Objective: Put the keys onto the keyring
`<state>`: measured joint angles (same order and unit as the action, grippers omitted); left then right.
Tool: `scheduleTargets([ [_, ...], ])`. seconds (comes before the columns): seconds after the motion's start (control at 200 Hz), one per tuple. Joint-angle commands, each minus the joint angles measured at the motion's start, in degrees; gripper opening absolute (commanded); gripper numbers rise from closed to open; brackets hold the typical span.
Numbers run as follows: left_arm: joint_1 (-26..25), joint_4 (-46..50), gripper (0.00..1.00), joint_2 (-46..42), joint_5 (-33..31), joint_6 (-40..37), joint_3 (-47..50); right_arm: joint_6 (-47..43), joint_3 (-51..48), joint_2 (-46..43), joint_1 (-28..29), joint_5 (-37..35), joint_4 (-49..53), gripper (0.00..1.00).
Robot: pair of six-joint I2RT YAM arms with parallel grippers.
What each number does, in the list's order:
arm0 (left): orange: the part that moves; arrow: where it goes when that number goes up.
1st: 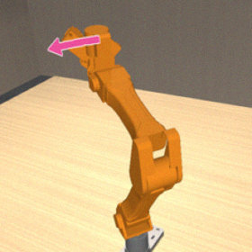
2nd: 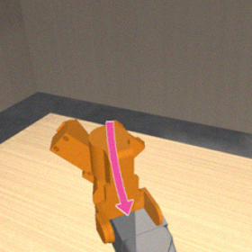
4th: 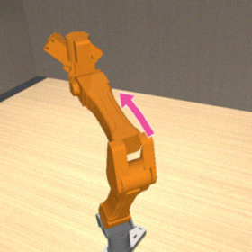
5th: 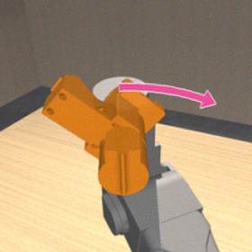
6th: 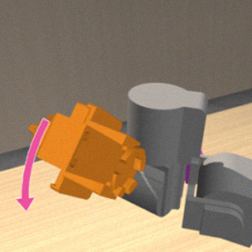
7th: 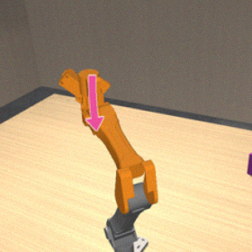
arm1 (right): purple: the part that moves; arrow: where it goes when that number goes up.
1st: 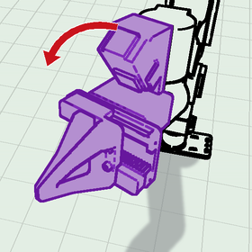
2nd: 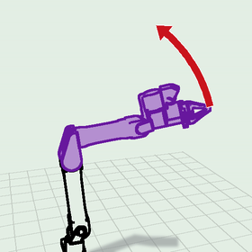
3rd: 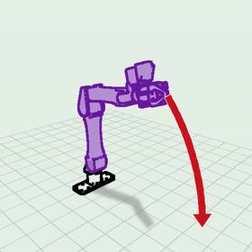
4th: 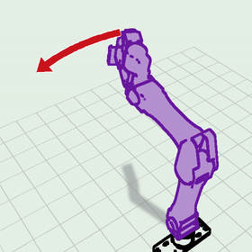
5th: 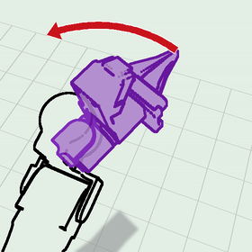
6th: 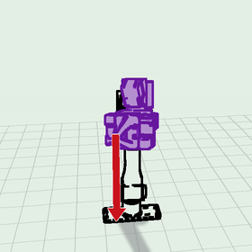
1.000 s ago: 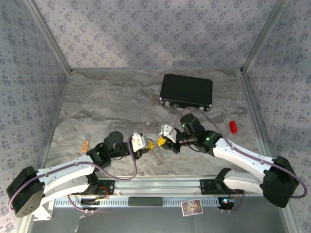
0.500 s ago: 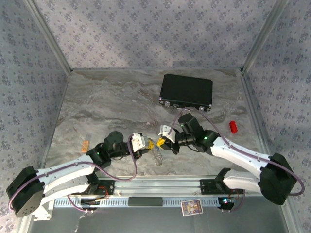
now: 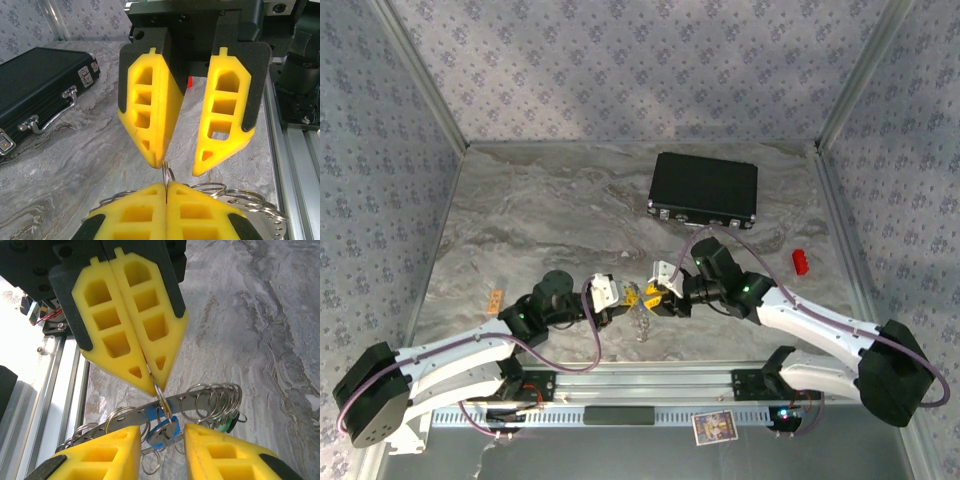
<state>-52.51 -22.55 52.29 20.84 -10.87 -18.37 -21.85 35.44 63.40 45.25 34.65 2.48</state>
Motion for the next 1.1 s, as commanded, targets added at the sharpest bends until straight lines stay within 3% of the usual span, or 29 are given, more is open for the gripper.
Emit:
scheduleTargets([
  [0.0,-0.14,-2.77,0.0,-0.37,2.14,0.22,-0.37,-0.48,0.33,-0.01,0.27,1.71,-1.93,0.3],
  [0.205,-0.18,-2.8,0.0,-0.52,2.24,0.21,-0.44,-0.2,1.5,1.71,0.93,2.24,-3.23,0.23],
  [0.48,-0.15,-1.73,0.0,-0.96,1.88,-0.09,-0.85,-0.58,2.82,2.08,1.24,2.7,-2.31,0.02],
  [0.51,-0.18,-0.87,0.04,-1.04,1.52,-0.34,-1.1,-0.91,3.31,1.91,1.28,2.79,-1.34,0.0],
  [0.64,-0.19,3.66,0.17,-1.66,0.4,-1.84,-2.44,-3.27,5.42,1.25,1.35,1.98,3.78,0.0],
  [0.825,-0.22,13.71,0.16,-1.05,-1.28,-4.79,-7.11,-8.44,11.04,3.8,3.48,-3.06,16.26,0.0],
  [1.099,-0.31,13.81,0.13,-0.87,-0.31,-5.74,-7.81,-10.78,15.31,5.13,5.7,-5.75,21.33,0.0],
])
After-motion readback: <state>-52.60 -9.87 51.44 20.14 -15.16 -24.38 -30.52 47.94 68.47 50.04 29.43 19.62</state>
